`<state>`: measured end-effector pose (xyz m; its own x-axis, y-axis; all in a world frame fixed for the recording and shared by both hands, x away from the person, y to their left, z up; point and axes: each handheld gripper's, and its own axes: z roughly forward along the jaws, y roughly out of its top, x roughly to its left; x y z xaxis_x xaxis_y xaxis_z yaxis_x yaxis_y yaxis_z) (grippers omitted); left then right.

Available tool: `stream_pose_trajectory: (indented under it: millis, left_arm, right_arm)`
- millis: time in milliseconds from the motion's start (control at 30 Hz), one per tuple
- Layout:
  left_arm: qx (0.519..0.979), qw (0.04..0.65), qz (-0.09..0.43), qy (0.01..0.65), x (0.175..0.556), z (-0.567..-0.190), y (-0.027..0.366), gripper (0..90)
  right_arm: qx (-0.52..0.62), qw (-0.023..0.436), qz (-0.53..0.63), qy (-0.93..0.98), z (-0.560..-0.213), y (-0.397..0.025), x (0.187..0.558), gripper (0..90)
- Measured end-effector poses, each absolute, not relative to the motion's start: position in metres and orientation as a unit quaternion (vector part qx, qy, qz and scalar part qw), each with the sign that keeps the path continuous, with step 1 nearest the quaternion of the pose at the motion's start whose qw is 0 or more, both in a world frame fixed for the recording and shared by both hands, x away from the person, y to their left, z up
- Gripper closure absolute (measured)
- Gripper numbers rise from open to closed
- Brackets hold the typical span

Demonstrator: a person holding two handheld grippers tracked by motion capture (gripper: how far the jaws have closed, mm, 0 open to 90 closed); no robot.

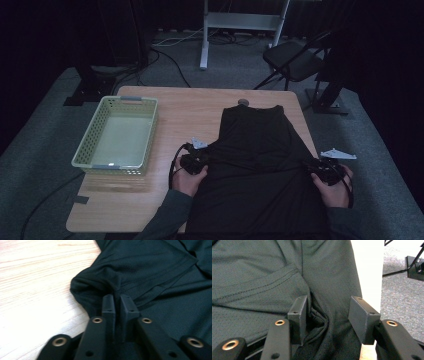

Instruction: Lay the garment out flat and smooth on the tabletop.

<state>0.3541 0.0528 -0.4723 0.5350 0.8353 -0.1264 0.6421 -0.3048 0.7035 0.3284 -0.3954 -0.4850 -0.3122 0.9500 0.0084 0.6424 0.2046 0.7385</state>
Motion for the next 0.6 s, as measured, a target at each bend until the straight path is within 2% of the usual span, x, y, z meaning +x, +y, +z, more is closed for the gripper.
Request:
stream_pose_trajectory:
  millis: [600]
  left_arm:
    - [0.771, 0.350, 0.160, 0.507, 0.370, -0.471, 0.096, 86.4]
  right_arm:
    - [0.538, 0.234, 0.329, 0.740, -0.485, -0.395, 0.328, 49.5]
